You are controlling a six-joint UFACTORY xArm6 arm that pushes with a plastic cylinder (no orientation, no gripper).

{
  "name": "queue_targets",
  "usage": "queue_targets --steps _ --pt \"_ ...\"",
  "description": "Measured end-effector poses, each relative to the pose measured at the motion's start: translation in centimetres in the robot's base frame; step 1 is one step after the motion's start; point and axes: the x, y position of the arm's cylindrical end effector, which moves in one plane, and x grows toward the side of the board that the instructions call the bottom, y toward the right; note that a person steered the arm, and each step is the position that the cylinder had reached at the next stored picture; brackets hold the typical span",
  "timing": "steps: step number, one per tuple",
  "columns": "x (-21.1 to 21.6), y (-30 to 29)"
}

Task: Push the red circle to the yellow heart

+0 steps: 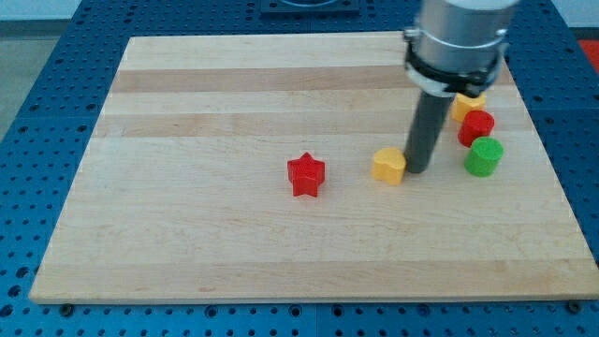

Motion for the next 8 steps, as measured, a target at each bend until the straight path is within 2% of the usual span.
queue_targets --steps 2,3,5,6,8 --pt "0.0 -6.6" --pt "1.0 -3.3" --pt "7.2 10.0" --pt "5.5 17.4" --pt "-2.6 18.7"
